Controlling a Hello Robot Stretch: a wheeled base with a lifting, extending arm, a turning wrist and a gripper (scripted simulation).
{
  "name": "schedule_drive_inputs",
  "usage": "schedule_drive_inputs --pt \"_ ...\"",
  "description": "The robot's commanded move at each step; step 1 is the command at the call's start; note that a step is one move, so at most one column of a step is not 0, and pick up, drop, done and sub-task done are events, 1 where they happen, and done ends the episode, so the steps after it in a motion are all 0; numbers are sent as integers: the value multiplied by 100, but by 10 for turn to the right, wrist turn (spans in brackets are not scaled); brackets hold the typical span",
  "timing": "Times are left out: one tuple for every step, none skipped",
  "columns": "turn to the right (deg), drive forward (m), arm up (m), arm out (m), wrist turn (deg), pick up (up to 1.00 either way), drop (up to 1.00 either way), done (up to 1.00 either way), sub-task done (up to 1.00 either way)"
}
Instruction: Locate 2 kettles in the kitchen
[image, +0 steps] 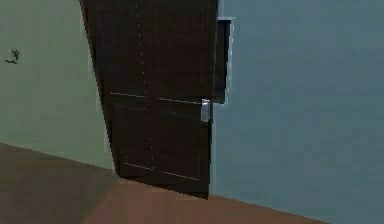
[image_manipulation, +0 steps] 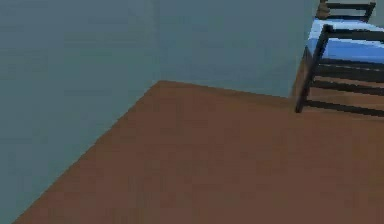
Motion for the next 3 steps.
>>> schedule_drive_inputs --pt "-450 0 0 0 0 0 0 0 0" --pt "-90 0 0 0 0 0 0 0 0" --pt "0 100 0 0 0 0 0 0 0"
